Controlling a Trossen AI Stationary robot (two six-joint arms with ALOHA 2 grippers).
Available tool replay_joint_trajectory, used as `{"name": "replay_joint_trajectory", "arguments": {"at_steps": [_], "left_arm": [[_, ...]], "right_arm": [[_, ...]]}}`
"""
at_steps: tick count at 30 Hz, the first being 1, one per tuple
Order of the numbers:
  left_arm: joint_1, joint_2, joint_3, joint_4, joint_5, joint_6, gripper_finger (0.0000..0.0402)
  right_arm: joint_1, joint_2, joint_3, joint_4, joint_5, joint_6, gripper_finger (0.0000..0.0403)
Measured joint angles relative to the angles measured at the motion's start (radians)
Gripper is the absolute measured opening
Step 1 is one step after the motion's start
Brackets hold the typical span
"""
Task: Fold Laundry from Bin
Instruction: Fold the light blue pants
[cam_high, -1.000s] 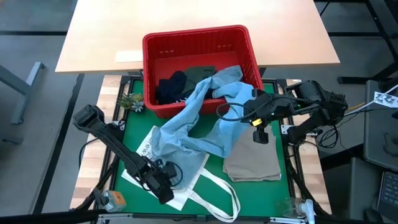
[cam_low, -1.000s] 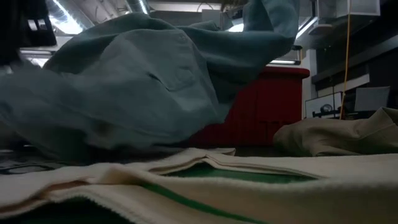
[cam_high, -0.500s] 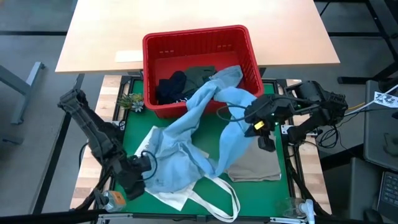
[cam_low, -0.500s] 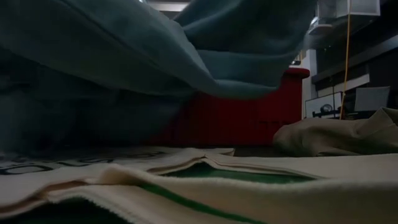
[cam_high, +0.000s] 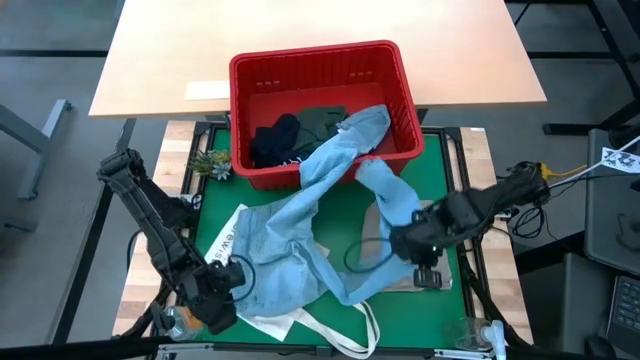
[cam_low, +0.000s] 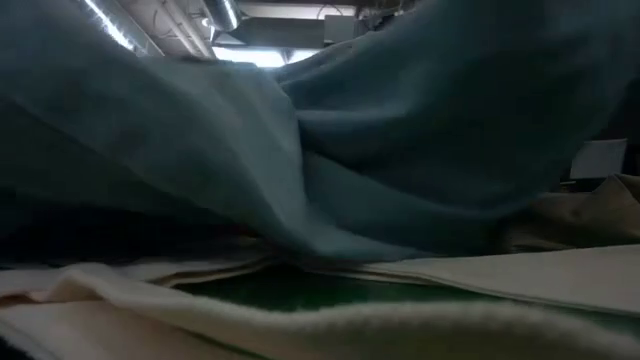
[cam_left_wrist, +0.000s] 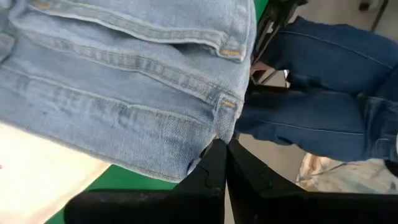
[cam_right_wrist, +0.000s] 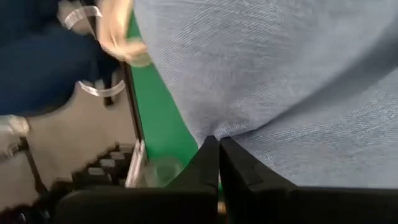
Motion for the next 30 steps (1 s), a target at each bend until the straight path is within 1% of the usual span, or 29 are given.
{"name": "replay_joint_trajectory", "arguments": {"at_steps": [7,11,13,16,20,23,30], "left_arm": [[0.022,0.153,0.000,0.159,0.016,0.064,0.0000],[0.031,0.228,0.000,0.243,0.018,0.065,0.0000],[0.033,0.256,0.000,0.262,0.038,0.065,0.0006],[0.041,0.292,0.000,0.270,0.101,0.064,0.0029],[0.041,0.325,0.000,0.269,0.132,0.065,0.0067],[0.043,0.330,0.000,0.266,0.145,0.096,0.0084],[0.064,0.312,0.001,0.268,0.157,0.206,0.0085]], "right_arm": [[0.061,0.000,-0.187,0.000,-0.057,0.147,0.0001],[0.071,0.000,-0.260,0.001,-0.079,0.157,0.0001],[0.070,0.000,-0.286,0.001,-0.094,0.158,0.0001],[0.069,0.000,-0.308,0.002,-0.113,0.157,0.0006],[0.069,0.000,-0.319,0.000,-0.103,0.156,0.0023],[0.069,-0.001,-0.319,0.000,-0.099,0.156,0.0040],[0.069,-0.001,-0.319,0.000,-0.075,0.142,0.0108]]}}
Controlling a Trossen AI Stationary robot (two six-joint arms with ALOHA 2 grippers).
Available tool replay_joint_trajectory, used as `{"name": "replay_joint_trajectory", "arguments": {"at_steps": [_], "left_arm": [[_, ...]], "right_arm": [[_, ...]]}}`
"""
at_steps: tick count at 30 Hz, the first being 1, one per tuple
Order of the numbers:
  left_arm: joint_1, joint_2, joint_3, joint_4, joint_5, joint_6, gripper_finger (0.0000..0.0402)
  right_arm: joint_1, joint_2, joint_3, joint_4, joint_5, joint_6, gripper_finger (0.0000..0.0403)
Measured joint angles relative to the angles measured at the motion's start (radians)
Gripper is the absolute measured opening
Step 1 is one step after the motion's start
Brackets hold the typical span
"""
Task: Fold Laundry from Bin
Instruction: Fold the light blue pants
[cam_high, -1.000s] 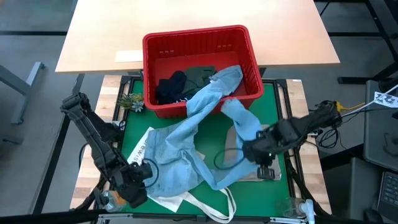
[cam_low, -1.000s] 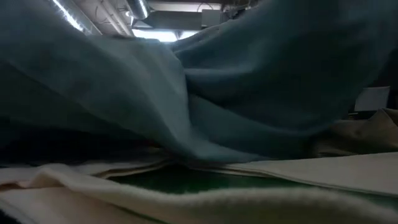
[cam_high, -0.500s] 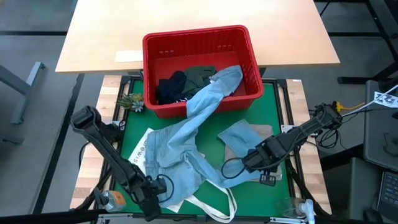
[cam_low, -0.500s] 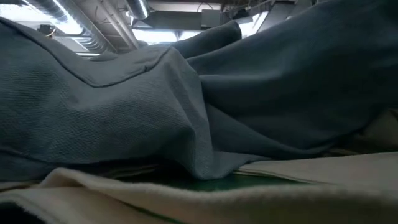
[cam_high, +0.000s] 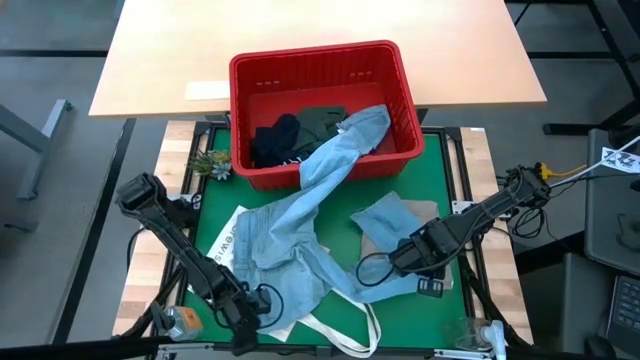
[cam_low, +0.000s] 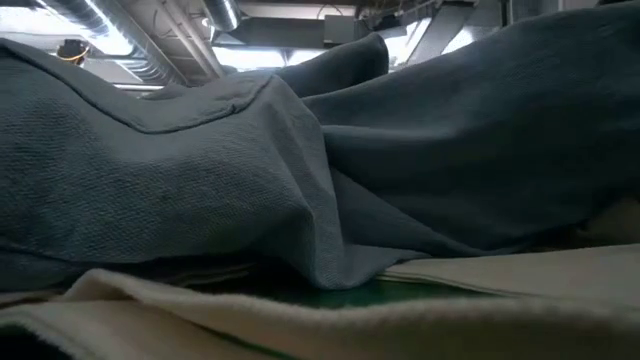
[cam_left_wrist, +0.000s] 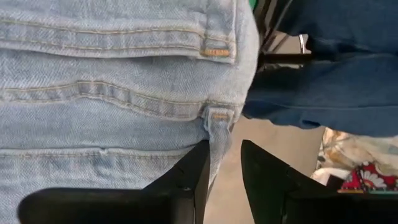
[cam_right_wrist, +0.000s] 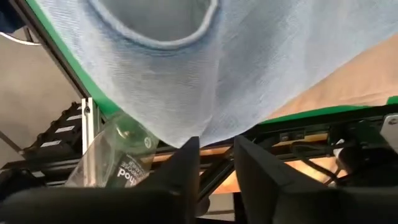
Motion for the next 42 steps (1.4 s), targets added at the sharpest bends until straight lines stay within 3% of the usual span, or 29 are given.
{"name": "replay_joint_trajectory", "arguments": {"at_steps": [5,7,11,15,17,20,27,35,42], "left_arm": [[0.011,-0.046,0.000,-0.003,0.043,0.035,0.0083],[0.018,-0.069,0.000,-0.003,0.046,0.042,0.0083],[0.043,-0.111,0.000,-0.002,0.025,0.046,0.0083],[0.075,-0.124,0.000,0.003,-0.025,0.091,0.0083],[0.096,-0.123,0.000,0.001,-0.051,0.117,0.0083],[0.136,-0.118,0.000,0.002,-0.074,0.162,0.0083],[0.211,-0.117,0.000,0.000,-0.145,0.264,0.0082],[0.267,-0.117,0.000,0.001,-0.156,0.307,0.0082],[0.279,-0.117,0.000,0.002,-0.156,0.306,0.0082]], "right_arm": [[-0.026,0.000,0.038,0.000,-0.106,-0.116,0.0136],[-0.045,0.000,0.079,-0.001,-0.092,-0.142,0.0138],[-0.081,-0.001,0.177,0.001,0.070,-0.279,0.0138],[-0.121,-0.002,0.219,0.002,0.329,-0.437,0.0138],[-0.161,-0.002,0.213,0.008,0.385,-0.504,0.0138],[-0.242,-0.002,0.170,0.062,0.351,-0.585,0.0138],[-0.315,-0.001,0.089,0.245,0.102,-0.832,0.0138],[-0.317,0.024,-0.033,0.366,0.076,-1.113,0.0138],[-0.317,0.087,-0.119,0.290,0.108,-1.046,0.0138]]}}
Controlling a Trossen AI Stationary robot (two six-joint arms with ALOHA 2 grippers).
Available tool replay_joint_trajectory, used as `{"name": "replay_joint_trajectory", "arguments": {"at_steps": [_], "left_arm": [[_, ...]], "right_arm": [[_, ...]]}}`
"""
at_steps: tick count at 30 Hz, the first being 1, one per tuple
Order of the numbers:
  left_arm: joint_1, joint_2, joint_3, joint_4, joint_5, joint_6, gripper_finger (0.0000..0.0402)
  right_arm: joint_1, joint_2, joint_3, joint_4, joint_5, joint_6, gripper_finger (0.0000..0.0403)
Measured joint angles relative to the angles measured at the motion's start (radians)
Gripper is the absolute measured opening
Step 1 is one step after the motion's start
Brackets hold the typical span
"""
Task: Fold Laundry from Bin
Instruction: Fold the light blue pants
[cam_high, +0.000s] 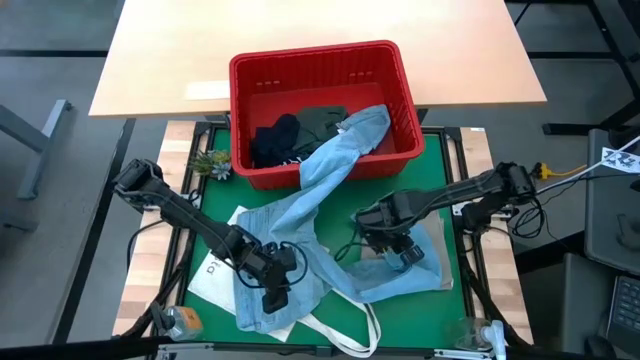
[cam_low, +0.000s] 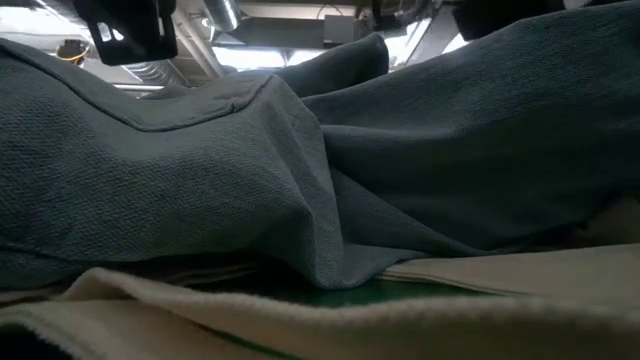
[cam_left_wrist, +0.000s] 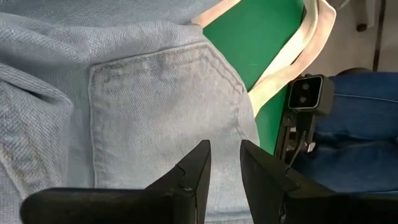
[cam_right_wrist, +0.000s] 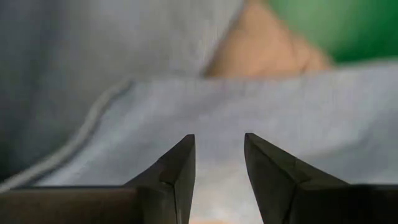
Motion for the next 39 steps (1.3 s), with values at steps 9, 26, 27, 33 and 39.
{"name": "replay_joint_trajectory", "arguments": {"at_steps": [9,26,27,33,39], "left_arm": [[0.000,0.000,0.000,0.000,0.000,-0.001,0.0082],[-0.008,0.000,0.000,-0.001,0.000,-0.002,0.0082],[-0.008,0.000,0.000,-0.001,0.000,-0.002,0.0082],[-0.008,0.000,0.000,-0.001,0.000,-0.002,0.0082],[-0.008,0.000,0.000,-0.001,0.000,-0.002,0.0082]], "right_arm": [[-0.006,0.023,-0.003,-0.034,-0.053,0.366,0.0138],[-0.006,0.023,-0.107,0.009,-0.057,0.639,0.0138],[-0.006,0.023,-0.107,0.015,-0.057,0.645,0.0138],[-0.006,0.023,-0.107,0.056,-0.002,0.649,0.0137],[-0.006,0.023,-0.107,0.050,0.005,0.649,0.0058]]}}
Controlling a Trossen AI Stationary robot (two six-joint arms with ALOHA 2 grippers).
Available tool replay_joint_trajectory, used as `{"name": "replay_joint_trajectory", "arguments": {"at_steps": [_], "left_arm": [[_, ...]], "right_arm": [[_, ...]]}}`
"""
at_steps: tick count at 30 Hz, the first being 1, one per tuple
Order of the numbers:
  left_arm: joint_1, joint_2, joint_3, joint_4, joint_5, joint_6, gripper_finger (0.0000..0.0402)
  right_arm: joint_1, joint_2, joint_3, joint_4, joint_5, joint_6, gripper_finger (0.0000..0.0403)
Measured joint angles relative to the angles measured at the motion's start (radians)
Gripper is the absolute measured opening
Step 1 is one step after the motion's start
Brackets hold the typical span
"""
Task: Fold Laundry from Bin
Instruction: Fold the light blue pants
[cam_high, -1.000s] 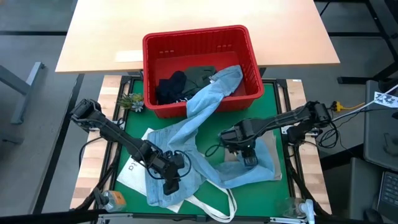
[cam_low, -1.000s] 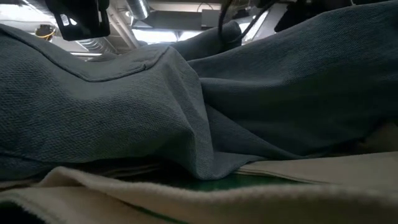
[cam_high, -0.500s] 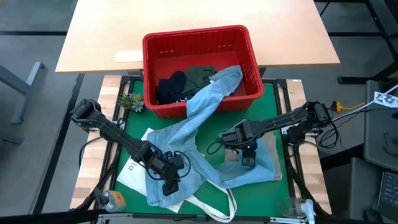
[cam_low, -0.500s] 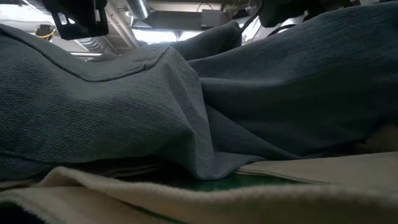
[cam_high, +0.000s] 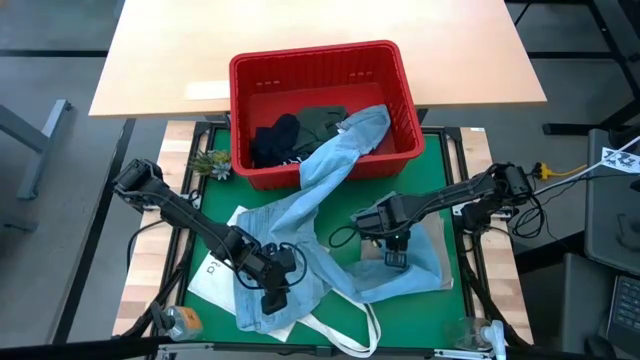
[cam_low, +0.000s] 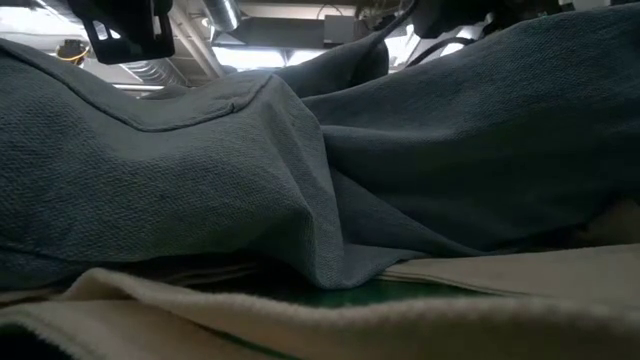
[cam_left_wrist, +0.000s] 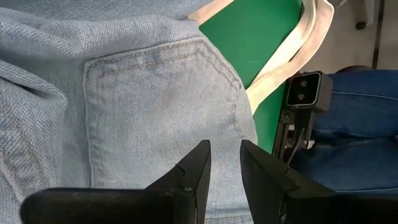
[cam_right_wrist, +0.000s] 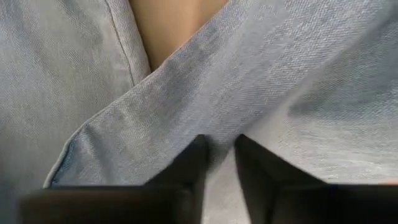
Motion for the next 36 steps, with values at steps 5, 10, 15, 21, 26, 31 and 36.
{"name": "replay_joint_trajectory", "arguments": {"at_steps": [5,10,15,21,26,31,36], "left_arm": [[-0.001,0.000,0.000,0.000,-0.022,-0.001,0.0082],[-0.002,0.000,0.000,0.000,-0.026,-0.001,0.0082],[-0.002,0.000,0.000,-0.006,-0.029,-0.001,0.0082],[-0.010,0.000,0.000,-0.017,-0.041,-0.003,0.0082],[-0.037,0.026,0.000,-0.032,-0.042,-0.009,0.0082],[-0.079,0.105,0.000,-0.034,-0.042,-0.010,0.0082],[-0.114,0.196,0.000,-0.034,-0.044,-0.031,0.0082]], "right_arm": [[0.001,-0.008,0.017,-0.072,0.082,-0.005,0.0018],[0.000,-0.041,0.097,-0.295,0.308,0.054,0.0007],[-0.006,-0.128,0.127,-0.339,0.553,0.188,0.0010],[-0.011,-0.198,0.123,-0.341,0.823,0.283,0.0006],[-0.073,-0.206,0.122,-0.339,0.923,0.280,0.0003],[-0.180,-0.206,0.122,-0.339,0.961,0.238,0.0003],[-0.292,-0.206,0.122,-0.340,0.917,0.150,0.0003]]}}
